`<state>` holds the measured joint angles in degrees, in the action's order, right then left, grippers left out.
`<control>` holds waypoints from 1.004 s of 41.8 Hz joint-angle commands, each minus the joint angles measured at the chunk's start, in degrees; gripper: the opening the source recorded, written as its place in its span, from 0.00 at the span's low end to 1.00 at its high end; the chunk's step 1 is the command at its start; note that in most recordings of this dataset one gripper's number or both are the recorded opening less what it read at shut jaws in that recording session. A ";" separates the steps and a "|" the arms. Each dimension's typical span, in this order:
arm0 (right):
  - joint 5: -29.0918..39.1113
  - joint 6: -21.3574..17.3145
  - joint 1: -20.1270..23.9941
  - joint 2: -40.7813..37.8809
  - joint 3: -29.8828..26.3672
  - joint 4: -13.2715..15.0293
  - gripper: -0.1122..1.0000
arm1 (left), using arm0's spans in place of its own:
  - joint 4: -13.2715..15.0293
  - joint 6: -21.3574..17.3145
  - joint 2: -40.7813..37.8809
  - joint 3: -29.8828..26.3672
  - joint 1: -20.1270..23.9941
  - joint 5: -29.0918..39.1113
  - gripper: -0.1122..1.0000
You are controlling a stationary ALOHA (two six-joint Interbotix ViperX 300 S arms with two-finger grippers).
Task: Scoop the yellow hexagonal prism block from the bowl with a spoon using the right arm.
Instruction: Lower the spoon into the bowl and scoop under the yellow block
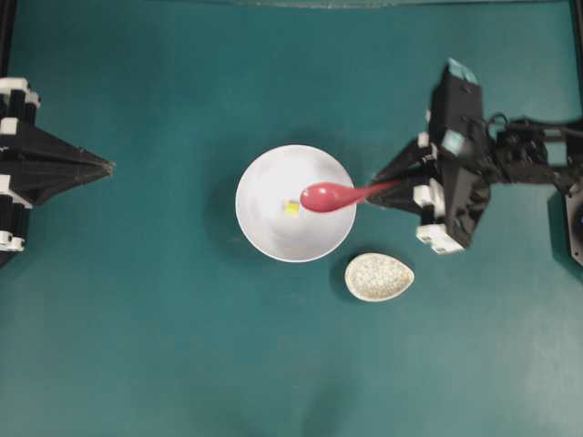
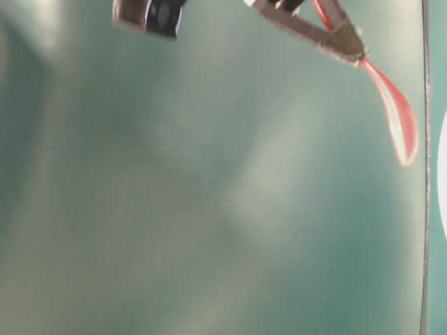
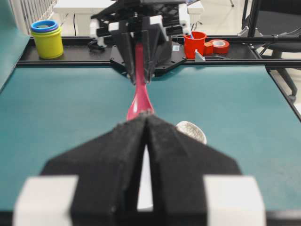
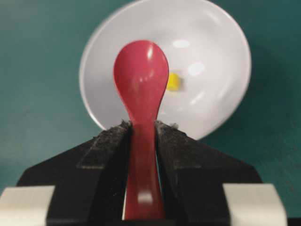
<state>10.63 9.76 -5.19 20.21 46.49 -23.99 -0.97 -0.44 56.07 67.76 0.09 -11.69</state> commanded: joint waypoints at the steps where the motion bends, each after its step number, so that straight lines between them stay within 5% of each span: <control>1: 4.83 -0.26 -1.76 -0.97 -3.69 0.00 0.31 | -0.18 0.00 -0.26 -0.97 0.09 -0.26 0.10; 23: 21.27 -5.01 -3.16 -11.25 -14.68 1.76 0.31 | -0.18 -0.09 -0.44 -0.97 0.09 -0.26 0.10; 42: 21.80 -8.70 -3.16 -15.38 -15.38 4.48 0.31 | -0.18 -0.09 -0.26 -0.88 0.09 -0.26 0.10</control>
<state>32.61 1.14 -8.26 4.48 32.52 -19.60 -0.97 -0.44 56.07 67.76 0.09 -11.78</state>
